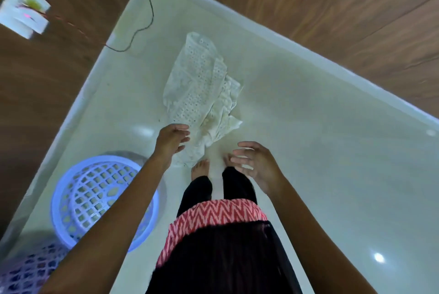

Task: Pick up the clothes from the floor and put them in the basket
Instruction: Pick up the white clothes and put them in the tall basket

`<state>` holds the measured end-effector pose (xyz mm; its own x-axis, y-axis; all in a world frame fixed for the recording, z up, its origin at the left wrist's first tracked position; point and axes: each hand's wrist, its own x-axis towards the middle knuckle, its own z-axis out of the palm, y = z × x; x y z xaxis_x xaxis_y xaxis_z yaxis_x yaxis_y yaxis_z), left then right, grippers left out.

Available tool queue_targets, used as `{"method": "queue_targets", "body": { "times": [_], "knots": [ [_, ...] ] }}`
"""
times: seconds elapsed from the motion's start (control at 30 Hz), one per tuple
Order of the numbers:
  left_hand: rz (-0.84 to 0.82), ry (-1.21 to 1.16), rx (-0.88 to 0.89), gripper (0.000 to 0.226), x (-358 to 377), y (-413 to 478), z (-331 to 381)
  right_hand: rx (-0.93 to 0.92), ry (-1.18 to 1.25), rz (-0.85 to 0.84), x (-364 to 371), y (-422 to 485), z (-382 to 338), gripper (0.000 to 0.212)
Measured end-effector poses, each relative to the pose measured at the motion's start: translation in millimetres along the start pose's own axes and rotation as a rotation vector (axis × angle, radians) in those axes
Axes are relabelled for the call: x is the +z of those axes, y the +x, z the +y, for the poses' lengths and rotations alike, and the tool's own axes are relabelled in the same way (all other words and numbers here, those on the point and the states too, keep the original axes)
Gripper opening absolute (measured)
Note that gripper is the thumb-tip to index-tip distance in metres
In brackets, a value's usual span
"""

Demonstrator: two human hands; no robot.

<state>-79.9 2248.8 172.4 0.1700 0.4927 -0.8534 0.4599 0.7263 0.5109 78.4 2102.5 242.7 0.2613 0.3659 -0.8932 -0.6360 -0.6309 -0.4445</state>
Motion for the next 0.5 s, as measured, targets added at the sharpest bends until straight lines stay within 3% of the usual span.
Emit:
{"method": "queue_targets", "body": {
  "times": [0.13, 0.33, 0.37, 0.43, 0.5],
  "knots": [
    [0.067, 0.206, -0.079, 0.023, 19, 147, -32, 0.095, 0.095, -0.011, -13, 125, 18, 0.015],
    [0.184, 0.626, -0.123, 0.087, 32, 313, -106, 0.219, 0.053, 0.013, -14, 289, 59, 0.013],
    [0.219, 0.557, -0.143, 0.096, 33, 334, -108, 0.225, 0.039, -0.007, -14, 309, 66, 0.012],
    [0.259, 0.195, -0.254, 0.103, 33, 369, -117, 0.225, 0.005, -0.015, -13, 342, 76, 0.011],
    [0.158, -0.091, -0.327, 0.091, 38, 388, -125, 0.211, -0.025, -0.004, -15, 366, 81, 0.011]
  ]
}}
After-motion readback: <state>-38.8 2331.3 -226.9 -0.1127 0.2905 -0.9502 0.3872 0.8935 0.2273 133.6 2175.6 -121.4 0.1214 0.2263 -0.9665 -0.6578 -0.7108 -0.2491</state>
